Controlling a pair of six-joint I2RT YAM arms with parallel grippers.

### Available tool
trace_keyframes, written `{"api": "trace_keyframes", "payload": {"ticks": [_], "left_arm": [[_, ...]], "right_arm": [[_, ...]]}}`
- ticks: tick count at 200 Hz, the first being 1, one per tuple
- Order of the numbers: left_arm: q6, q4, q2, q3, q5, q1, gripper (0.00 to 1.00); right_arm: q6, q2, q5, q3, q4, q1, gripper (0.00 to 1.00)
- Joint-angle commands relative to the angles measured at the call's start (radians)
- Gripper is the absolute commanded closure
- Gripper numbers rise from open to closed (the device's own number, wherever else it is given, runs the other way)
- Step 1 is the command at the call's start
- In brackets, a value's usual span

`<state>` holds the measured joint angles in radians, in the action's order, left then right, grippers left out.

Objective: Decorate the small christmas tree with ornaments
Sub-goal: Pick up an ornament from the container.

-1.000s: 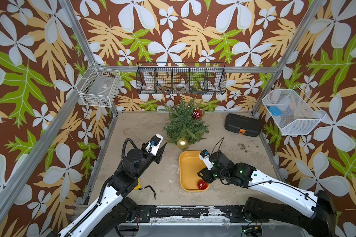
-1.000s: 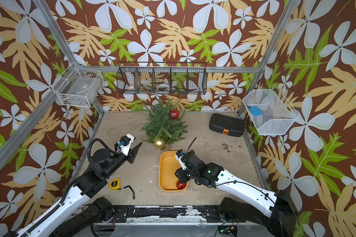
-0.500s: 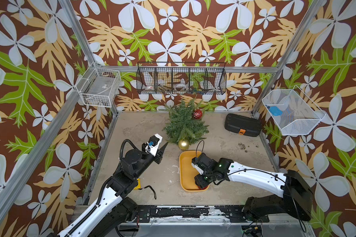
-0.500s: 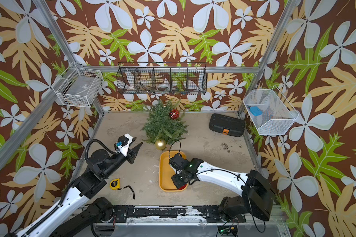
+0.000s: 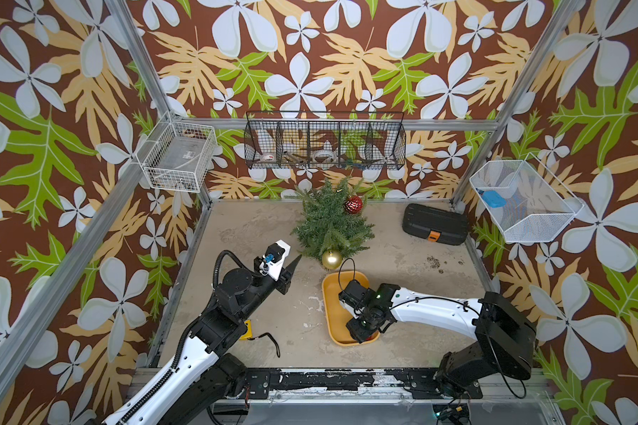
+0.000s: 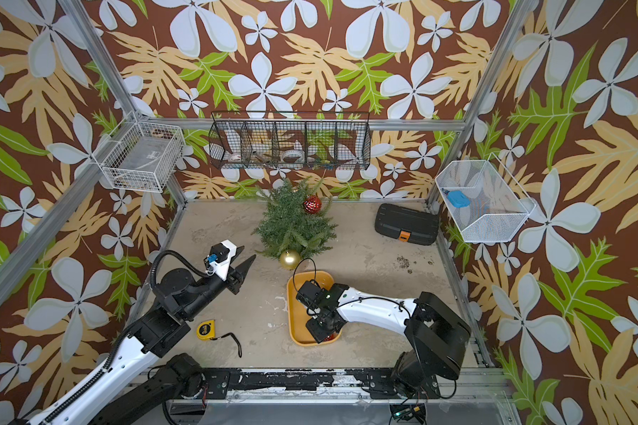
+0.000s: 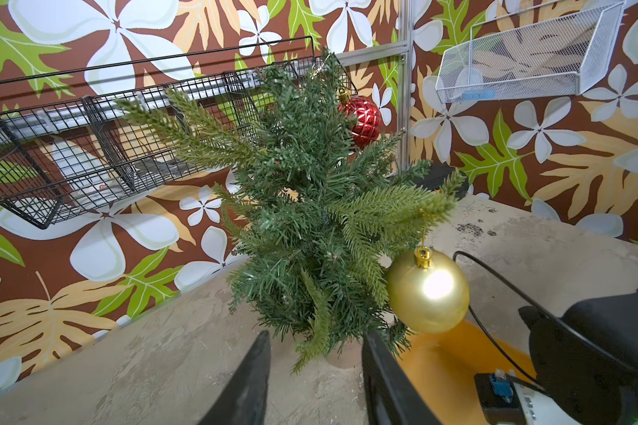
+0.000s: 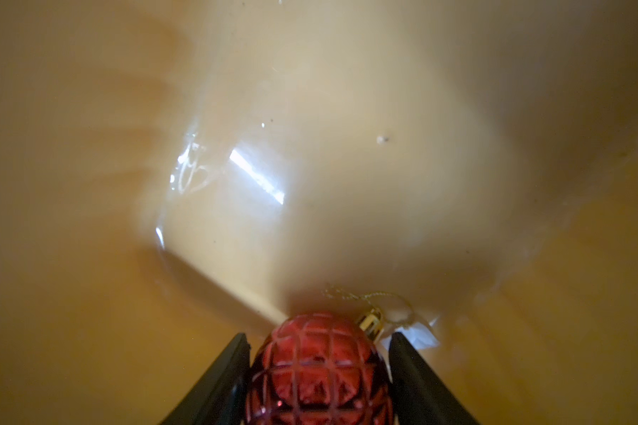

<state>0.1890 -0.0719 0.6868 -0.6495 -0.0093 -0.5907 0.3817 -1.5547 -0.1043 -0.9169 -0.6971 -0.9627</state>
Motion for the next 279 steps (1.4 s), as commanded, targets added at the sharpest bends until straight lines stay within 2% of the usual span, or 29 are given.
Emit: {"api": "trace_keyframes", "payload": {"ticks": [1,66,151,183,217,247,279], "left_arm": [[-0.005,-0.032,0.000,-0.002,0.009,0.002,0.58],[-0.003,-0.038,-0.006,0.002,0.034,0.002,0.57],[-0.002,-0.051,-0.005,0.011,0.064,0.002,0.57],[-0.003,-0.049,-0.006,0.011,0.066,0.002,0.57],[-0.003,-0.050,-0.005,0.011,0.074,0.002,0.57],[-0.003,-0.053,-0.009,0.013,0.083,0.002,0.57],[-0.005,-0.054,-0.008,0.011,0.086,0.002,0.57]], "right_arm": [[-0.010,0.006,0.019,-0.017,-0.008,-0.001,0.44],[0.004,0.094,0.040,-0.035,0.033,-0.002,0.46],[0.034,0.054,0.043,0.035,0.388,0.076,0.47],[0.011,0.020,0.035,0.053,0.404,0.076,0.43],[0.034,0.054,0.086,0.031,0.326,0.076,0.25],[0.135,0.137,0.129,0.044,0.260,0.075,0.23],[0.248,0.199,0.105,0.107,0.313,0.068,0.21]]}}
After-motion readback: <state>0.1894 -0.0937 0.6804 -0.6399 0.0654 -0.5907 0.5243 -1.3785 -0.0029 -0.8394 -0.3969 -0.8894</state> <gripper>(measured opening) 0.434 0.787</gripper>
